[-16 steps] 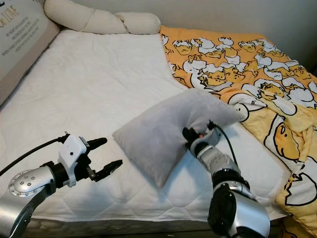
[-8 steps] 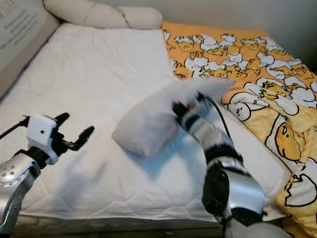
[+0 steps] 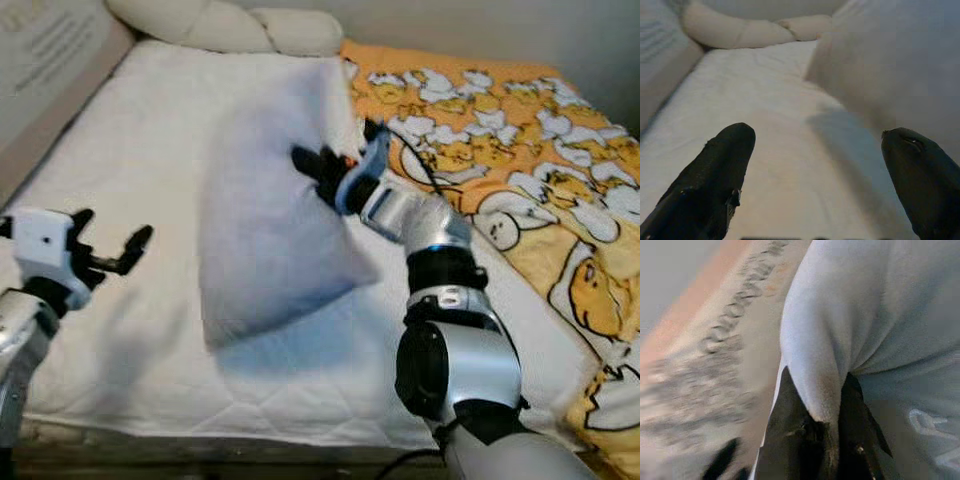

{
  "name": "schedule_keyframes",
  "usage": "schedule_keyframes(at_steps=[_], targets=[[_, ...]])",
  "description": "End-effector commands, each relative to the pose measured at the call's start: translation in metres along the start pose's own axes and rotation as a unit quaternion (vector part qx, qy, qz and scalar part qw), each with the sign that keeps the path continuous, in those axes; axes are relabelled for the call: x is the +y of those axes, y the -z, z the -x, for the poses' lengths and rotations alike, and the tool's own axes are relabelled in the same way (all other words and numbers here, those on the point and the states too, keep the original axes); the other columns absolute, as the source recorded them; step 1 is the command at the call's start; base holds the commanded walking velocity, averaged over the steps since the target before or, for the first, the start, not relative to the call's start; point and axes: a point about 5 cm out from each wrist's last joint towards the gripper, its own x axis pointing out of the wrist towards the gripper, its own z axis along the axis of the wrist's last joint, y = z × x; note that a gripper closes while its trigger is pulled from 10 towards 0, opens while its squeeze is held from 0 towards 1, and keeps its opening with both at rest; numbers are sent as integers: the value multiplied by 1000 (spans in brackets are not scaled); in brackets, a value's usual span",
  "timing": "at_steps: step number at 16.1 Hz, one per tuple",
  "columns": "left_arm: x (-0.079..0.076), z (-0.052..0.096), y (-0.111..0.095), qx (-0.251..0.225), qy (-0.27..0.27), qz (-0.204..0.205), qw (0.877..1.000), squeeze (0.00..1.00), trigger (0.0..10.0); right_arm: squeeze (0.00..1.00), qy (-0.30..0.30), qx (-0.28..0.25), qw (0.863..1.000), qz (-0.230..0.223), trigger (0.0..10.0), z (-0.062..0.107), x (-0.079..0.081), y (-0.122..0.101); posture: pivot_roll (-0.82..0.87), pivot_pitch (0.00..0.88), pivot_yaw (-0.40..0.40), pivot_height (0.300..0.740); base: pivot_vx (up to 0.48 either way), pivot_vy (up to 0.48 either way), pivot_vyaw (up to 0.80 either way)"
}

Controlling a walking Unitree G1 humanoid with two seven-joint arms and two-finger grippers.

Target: Clean up the room

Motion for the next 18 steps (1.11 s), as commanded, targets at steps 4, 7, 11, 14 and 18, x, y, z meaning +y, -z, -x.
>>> schedule_keyframes(at_steps=[4, 7, 11, 14, 18], targets=[[3, -3, -1, 0, 20, 56, 998, 0, 10000, 0, 38, 53, 997, -37, 0, 52, -55, 31, 137, 0, -98, 740, 0, 0, 0], [-30, -21, 21, 37, 116, 100, 988, 1000, 10000, 0, 142, 86, 985, -49, 0, 71, -109, 84, 137, 0, -88, 740, 0, 0, 0], [-71, -56, 45, 90, 245, 110, 959, 1000, 10000, 0, 239, 124, 963, -11, 0, 92, -135, 108, 135, 0, -88, 740, 0, 0, 0], [-74, -74, 55, 125, 237, 103, 958, 1000, 10000, 0, 232, 143, 962, 15, 0, 95, -137, 108, 108, 0, -72, 740, 0, 0, 0], [-87, -96, 66, 173, 187, 116, 960, 1000, 10000, 0, 227, 151, 961, 36, 0, 104, -143, 110, 51, 0, -27, 740, 0, 0, 0]])
